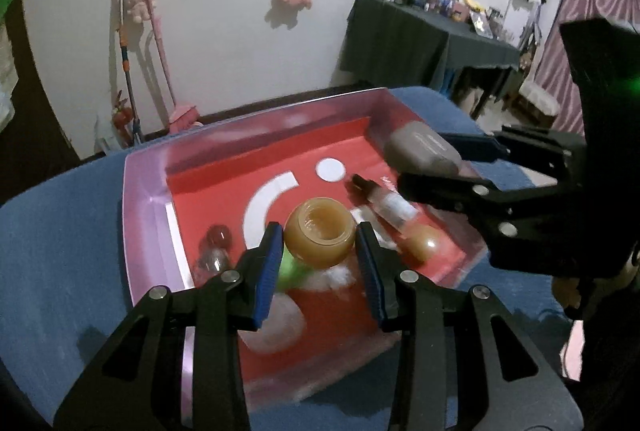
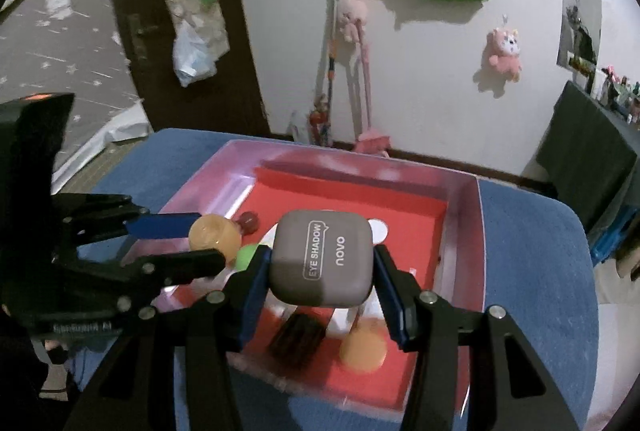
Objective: Organize rigid objects
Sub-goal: 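Carry the gray case and orange sponge with both tools into the box, then lower the case and sponge onto the red paper and open both tools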
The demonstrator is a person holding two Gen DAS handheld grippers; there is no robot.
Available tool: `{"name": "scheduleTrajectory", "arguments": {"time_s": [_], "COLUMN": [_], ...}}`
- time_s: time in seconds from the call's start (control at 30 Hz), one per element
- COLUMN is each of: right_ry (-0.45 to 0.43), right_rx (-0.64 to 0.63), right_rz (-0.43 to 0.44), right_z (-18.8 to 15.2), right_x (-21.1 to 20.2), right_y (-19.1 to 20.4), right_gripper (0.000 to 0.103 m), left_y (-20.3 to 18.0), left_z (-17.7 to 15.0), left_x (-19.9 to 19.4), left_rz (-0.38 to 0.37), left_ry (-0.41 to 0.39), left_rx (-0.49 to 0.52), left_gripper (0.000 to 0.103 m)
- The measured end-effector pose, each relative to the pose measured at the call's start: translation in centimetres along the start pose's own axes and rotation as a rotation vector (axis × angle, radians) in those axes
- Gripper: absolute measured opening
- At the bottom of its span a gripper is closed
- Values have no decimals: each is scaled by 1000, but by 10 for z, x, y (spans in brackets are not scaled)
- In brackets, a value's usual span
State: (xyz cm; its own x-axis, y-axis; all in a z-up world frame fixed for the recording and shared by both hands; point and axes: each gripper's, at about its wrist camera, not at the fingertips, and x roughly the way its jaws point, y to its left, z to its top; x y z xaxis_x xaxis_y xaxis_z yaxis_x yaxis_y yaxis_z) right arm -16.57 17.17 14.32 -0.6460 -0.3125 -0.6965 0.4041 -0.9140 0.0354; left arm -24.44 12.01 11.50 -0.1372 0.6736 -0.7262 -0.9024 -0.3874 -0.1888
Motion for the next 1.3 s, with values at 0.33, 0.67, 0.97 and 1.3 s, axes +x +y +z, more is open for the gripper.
{"name": "scheduleTrajectory", "arguments": {"time_s": [0.33,0.67,0.97,1.3], "right_ry": [239,372,394,402], "right_rx": [67,66,31,30], "right_rz": [-63,-124,-146,-151], "right_z": [39,39,38,39], "right_x": [108,151,159,159], "right_y": [-27,-39,-34,-33], "right_gripper": [53,53,53,54], "left_y": [24,37,43,35], "left_z": [29,36,33,33], "left_x": [75,111,118,116], "left_rz": [27,55,58,64], "left_ry": [170,259,283,286], "left_rx": [25,11,-20,-22], "left_gripper": [36,36,36,36]}}
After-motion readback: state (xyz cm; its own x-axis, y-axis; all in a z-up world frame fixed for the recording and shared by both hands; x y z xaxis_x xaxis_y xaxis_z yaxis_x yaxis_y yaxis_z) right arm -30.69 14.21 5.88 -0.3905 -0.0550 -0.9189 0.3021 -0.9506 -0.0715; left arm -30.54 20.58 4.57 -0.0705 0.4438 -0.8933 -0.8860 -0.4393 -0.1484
